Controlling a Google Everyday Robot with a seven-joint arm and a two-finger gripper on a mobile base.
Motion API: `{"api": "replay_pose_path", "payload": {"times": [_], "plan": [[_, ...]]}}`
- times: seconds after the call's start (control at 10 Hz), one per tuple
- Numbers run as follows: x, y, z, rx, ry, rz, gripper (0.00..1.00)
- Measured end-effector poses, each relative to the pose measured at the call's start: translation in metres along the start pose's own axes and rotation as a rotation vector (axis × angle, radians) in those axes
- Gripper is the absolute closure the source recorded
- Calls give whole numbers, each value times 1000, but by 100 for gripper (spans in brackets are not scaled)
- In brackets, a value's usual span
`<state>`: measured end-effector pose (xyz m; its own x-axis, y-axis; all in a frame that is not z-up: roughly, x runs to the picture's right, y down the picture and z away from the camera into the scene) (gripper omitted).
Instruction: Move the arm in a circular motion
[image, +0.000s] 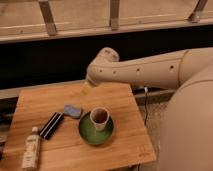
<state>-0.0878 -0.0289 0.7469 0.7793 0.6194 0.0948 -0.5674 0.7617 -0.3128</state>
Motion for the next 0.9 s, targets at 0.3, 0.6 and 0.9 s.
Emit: {"api": "replay_pose_path", "payload": {"times": [0.3, 0.6, 0.9], "plan": [[-12, 74, -7, -79, 1, -94, 20], [15, 136, -29, -132, 32, -117, 20], [85, 152, -57, -117, 107, -33, 20]]}}
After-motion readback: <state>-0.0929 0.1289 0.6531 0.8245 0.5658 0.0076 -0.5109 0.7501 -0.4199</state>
